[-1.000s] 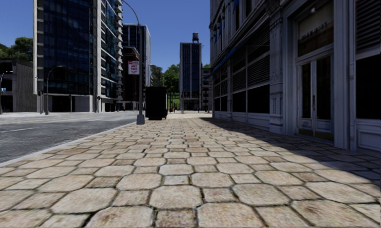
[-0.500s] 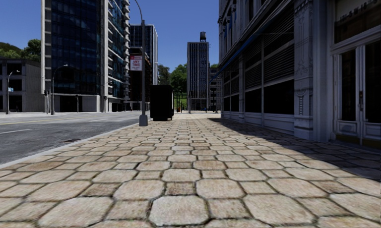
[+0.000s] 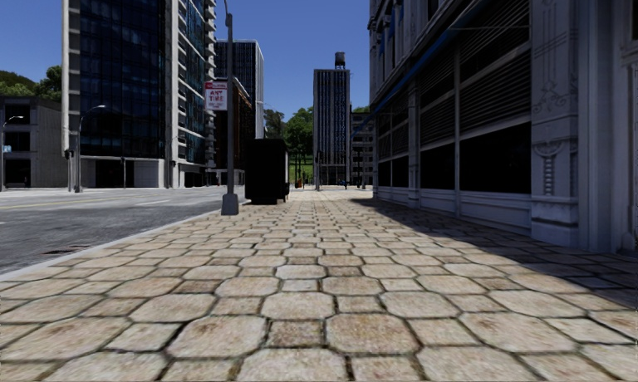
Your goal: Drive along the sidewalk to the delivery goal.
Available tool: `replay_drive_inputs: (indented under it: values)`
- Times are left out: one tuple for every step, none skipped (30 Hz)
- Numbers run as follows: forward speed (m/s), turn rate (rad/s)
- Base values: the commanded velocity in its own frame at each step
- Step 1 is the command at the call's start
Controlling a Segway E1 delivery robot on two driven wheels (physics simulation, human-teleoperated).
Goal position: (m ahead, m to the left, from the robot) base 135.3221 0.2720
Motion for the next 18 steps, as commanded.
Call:
replay_drive_inputs:
  values:
    - [2.0, 0.0]
    - [2.0, 0.0]
    - [2.0, 0.0]
    - [2.0, -0.01]
    - [2.0, -0.08]
    - [2.0, -0.13]
    - [2.0, -0.13]
    - [2.0, -0.15]
    - [2.0, -0.16]
    - [2.0, -0.18]
    - [2.0, -0.18]
    - [2.0, -0.19]
    - [2.0, -0.2]
    - [2.0, -0.2]
    - [2.0, -0.2]
    - [2.0, -0.2]
    - [2.0, -0.2]
    - [2.0, -0.21]
